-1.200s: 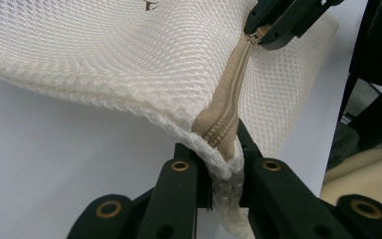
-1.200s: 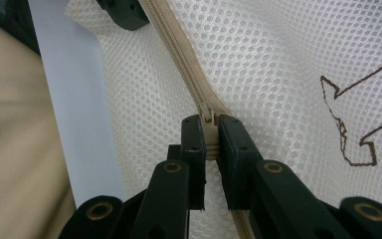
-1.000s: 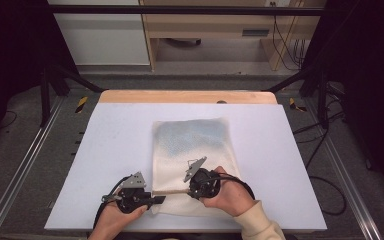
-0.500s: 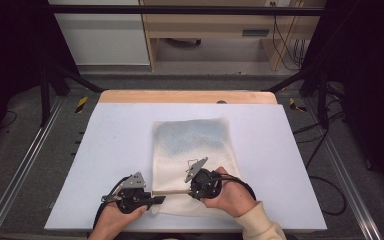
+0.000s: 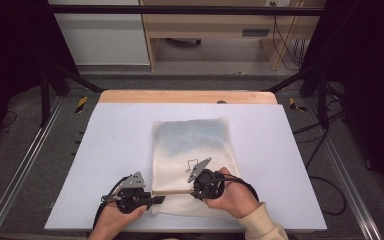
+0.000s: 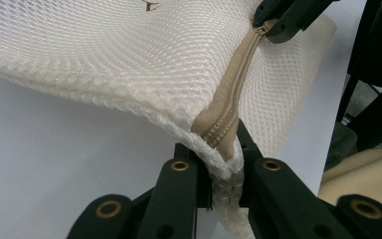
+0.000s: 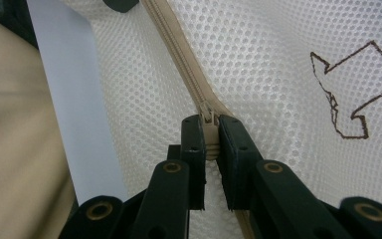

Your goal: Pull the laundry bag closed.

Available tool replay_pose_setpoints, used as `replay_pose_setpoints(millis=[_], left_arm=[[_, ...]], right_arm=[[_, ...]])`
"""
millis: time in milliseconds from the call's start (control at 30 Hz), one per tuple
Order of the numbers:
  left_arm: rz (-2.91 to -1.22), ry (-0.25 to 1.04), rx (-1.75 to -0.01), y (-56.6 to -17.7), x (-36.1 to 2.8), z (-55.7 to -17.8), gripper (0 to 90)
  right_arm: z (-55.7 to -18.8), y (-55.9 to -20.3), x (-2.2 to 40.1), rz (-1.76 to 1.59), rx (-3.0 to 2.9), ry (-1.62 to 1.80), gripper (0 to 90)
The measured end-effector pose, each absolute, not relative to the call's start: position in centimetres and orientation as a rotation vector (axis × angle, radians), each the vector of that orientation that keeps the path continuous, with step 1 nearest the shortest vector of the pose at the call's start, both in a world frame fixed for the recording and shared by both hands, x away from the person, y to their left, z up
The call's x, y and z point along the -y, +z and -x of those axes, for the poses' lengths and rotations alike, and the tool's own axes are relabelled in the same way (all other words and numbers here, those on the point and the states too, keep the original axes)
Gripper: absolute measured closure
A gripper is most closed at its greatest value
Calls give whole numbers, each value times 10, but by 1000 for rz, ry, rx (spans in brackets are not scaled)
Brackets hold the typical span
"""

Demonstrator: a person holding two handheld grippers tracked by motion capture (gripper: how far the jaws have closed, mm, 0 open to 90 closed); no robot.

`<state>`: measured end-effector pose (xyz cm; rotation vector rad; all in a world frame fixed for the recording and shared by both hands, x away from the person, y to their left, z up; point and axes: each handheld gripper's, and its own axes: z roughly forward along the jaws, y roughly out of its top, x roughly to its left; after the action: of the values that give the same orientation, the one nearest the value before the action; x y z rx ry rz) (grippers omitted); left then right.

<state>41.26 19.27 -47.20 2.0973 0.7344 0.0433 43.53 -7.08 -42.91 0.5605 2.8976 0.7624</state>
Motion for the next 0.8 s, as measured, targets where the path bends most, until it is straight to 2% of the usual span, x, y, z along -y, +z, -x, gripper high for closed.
replay_pose_setpoints(millis=[800], left_arm=[[-2098, 51, -739, -472, -193, -413, 841]], right_arm=[[-433, -430, 86, -616, -2881, 754, 820]])
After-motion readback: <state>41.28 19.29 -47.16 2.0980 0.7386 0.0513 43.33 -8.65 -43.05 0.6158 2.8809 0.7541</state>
